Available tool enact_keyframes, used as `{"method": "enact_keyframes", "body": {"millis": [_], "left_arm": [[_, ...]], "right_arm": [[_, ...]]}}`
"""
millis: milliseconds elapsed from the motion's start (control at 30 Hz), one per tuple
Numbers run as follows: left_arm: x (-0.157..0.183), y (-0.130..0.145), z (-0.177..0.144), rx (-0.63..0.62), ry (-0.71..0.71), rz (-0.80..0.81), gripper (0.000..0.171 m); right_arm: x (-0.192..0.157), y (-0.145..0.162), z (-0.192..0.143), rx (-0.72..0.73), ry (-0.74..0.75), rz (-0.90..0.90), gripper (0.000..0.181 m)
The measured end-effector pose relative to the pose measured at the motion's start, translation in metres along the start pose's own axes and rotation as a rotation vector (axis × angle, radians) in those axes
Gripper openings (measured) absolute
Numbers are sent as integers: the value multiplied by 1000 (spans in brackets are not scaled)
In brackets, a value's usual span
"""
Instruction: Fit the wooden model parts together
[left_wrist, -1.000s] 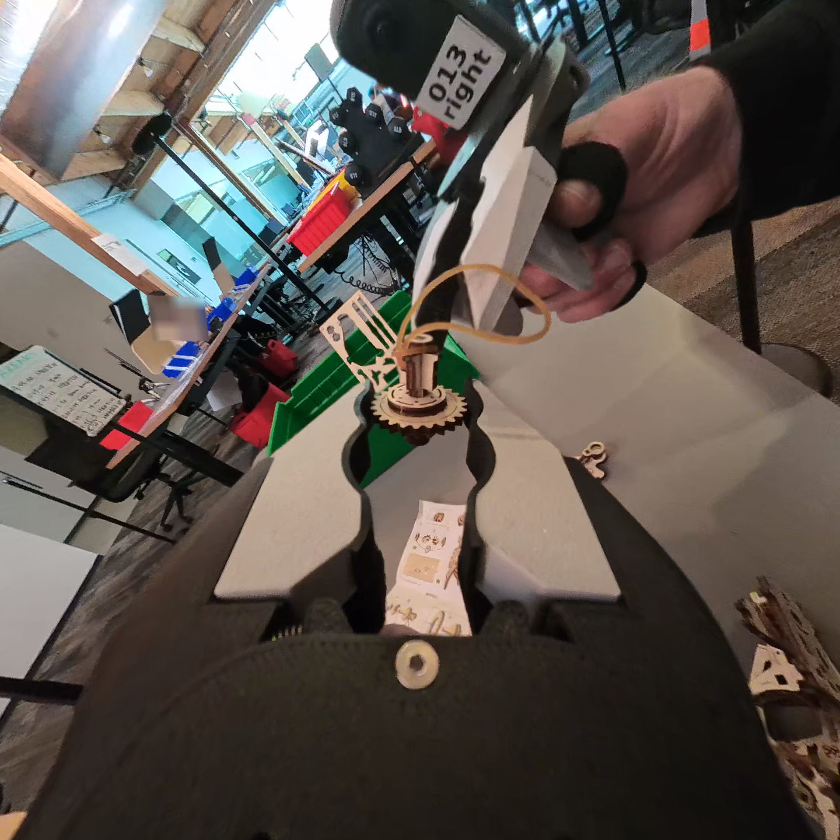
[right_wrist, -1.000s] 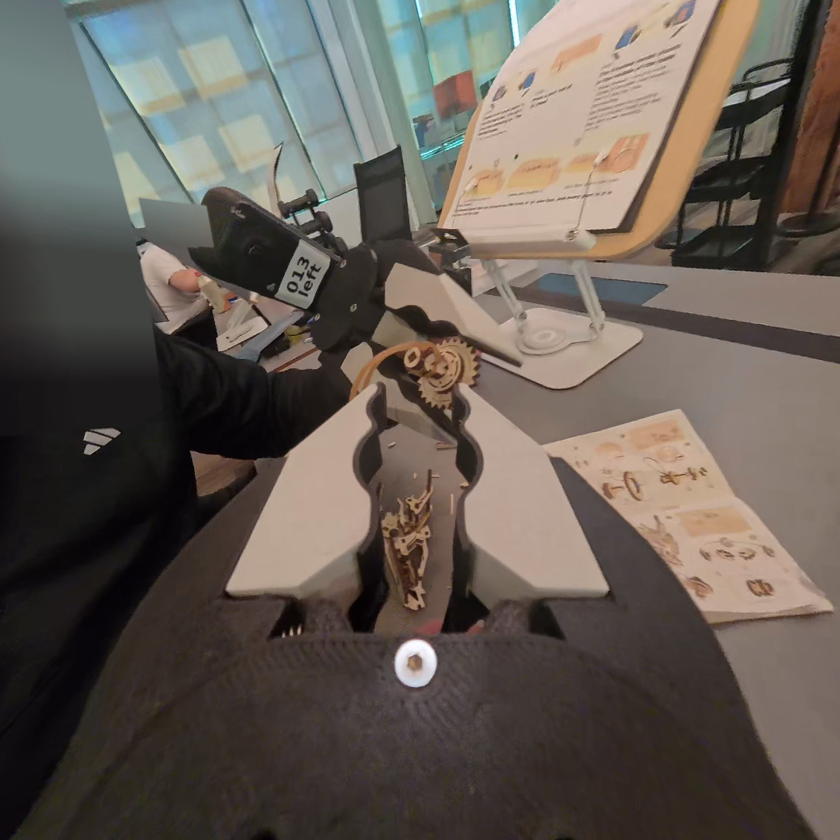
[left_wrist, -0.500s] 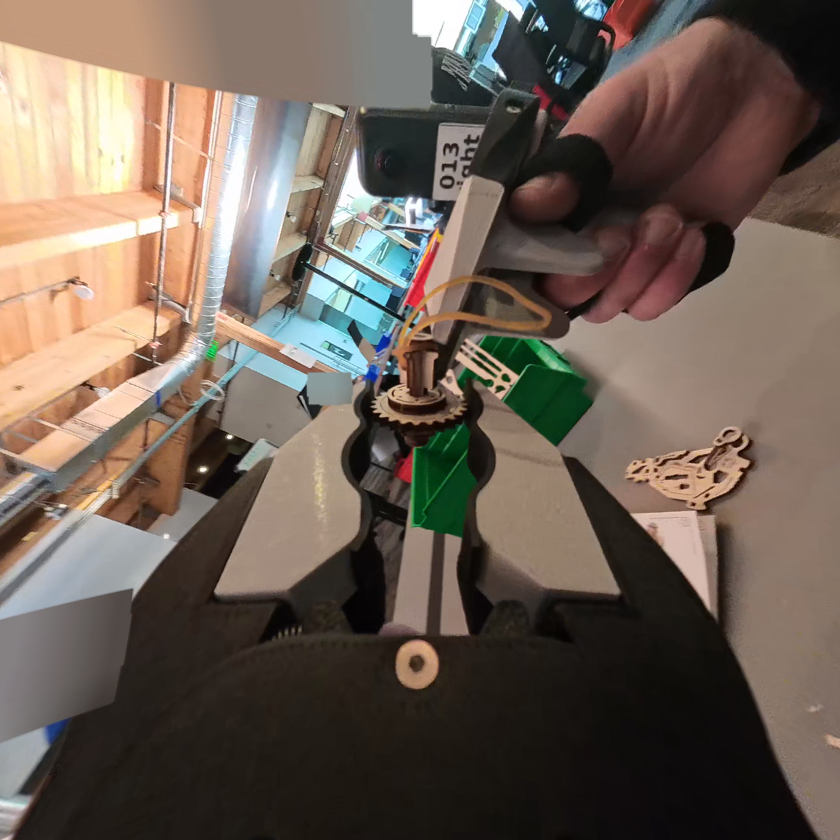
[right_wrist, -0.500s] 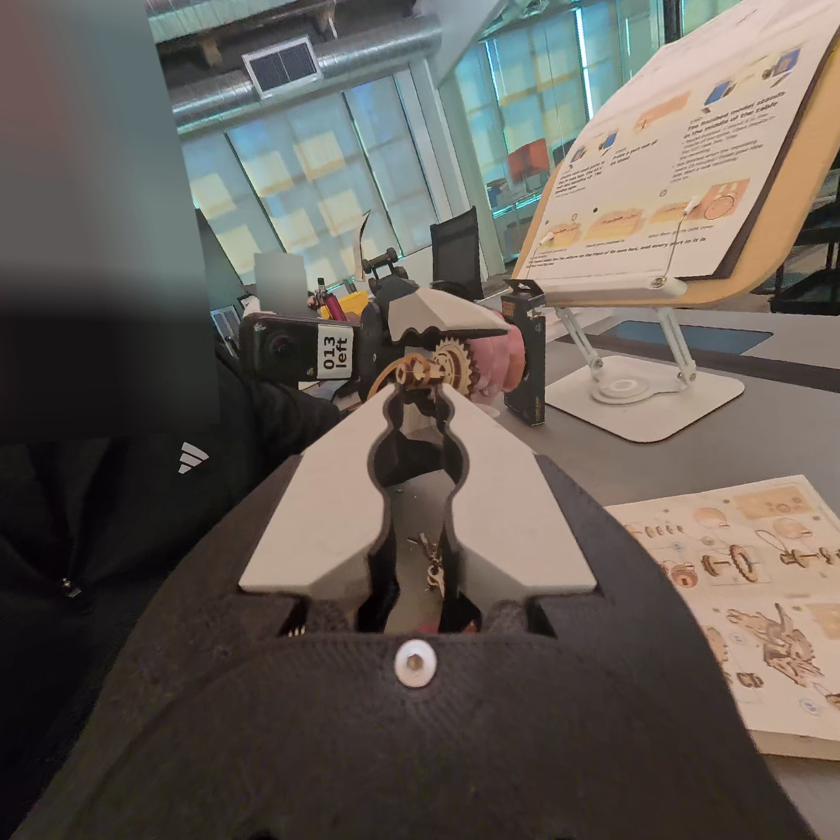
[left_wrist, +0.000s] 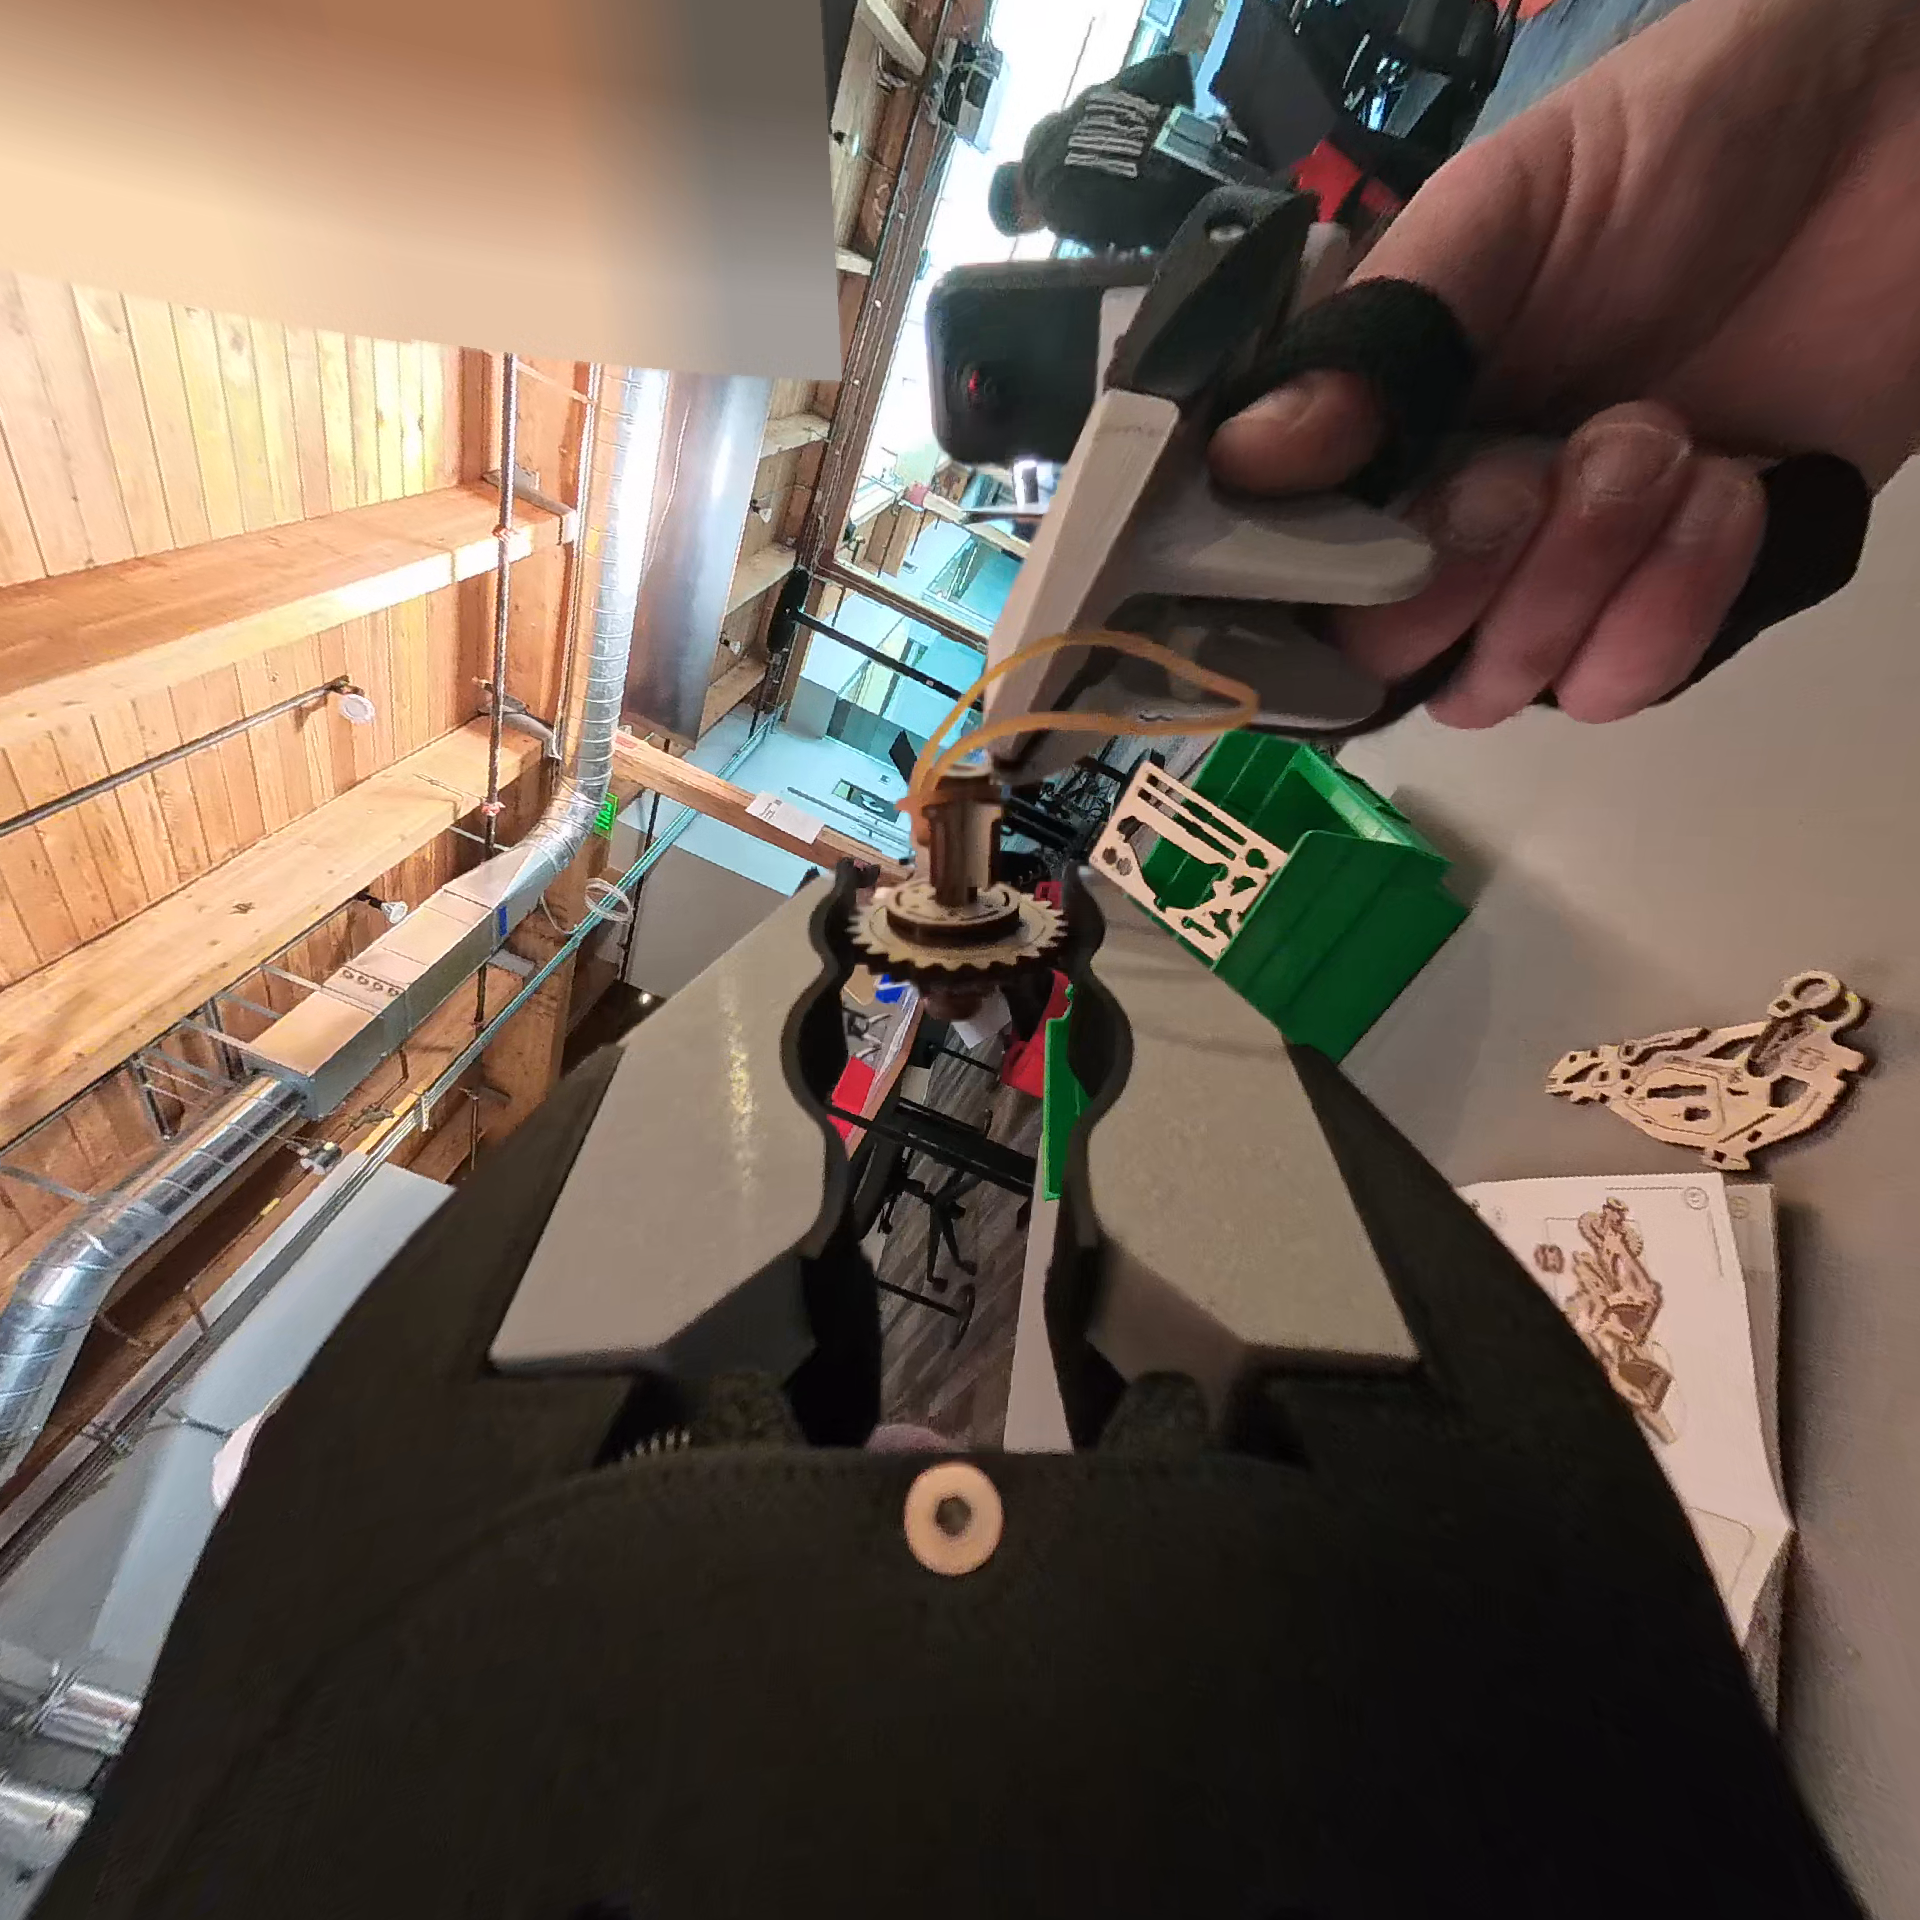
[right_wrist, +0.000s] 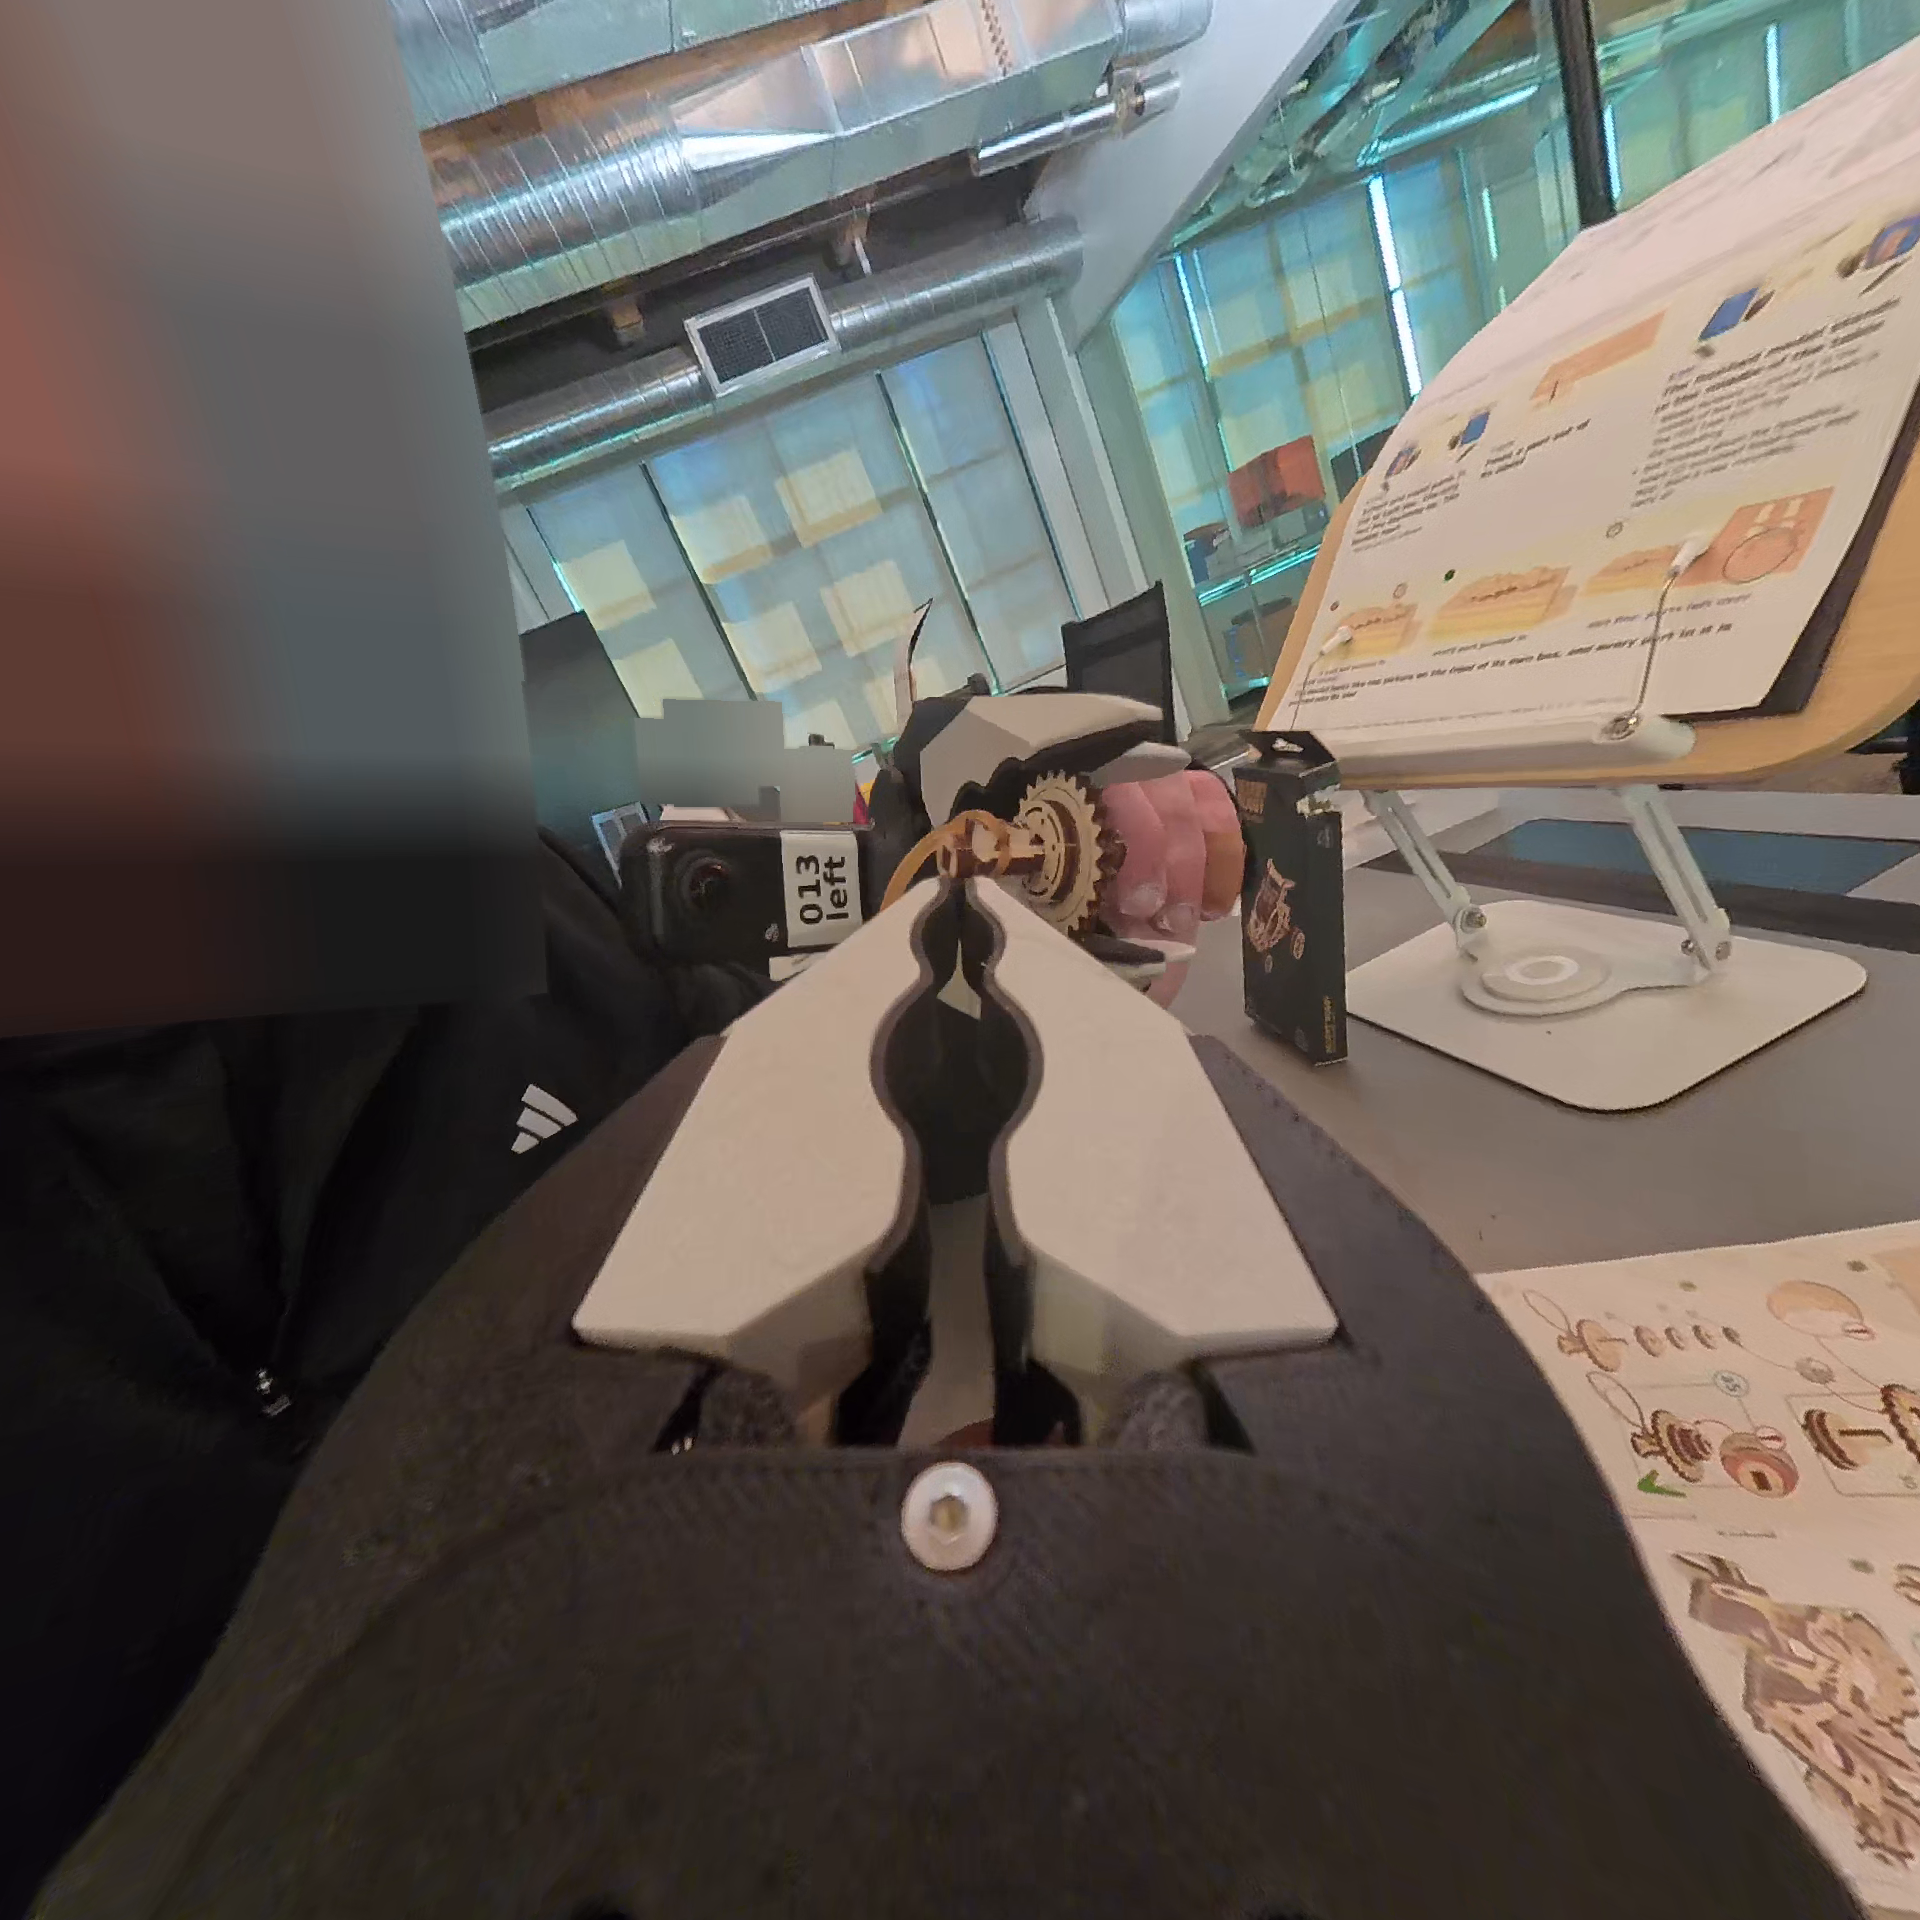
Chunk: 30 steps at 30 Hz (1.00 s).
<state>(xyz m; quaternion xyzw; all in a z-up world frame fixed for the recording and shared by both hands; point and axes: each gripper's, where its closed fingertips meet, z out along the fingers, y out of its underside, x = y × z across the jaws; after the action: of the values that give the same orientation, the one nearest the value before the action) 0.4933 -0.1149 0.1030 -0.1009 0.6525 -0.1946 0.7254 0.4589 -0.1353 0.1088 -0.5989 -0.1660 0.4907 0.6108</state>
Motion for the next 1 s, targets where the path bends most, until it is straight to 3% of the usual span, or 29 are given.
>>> {"method": "enact_keyframes", "body": {"millis": [133, 333, 500, 733, 1000], "left_arm": [[1, 5, 3, -40, 45, -97, 37], [3, -2, 8, 80, 259, -734, 37], [8, -8, 10, 177, 439, -1130, 37], [15, -13, 11, 205, 542, -1314, 37], [23, -15, 13, 164, 545, -1267, 37]], "right_arm": [[15, -2, -6, -43, 211, -211, 0], [20, -17, -7, -255, 575, -834, 9], [21, -21, 2, -458, 695, -1201, 4], [25, -24, 4, -571, 752, -1380, 4], [24, -18, 5, -564, 701, -1246, 0]]}}
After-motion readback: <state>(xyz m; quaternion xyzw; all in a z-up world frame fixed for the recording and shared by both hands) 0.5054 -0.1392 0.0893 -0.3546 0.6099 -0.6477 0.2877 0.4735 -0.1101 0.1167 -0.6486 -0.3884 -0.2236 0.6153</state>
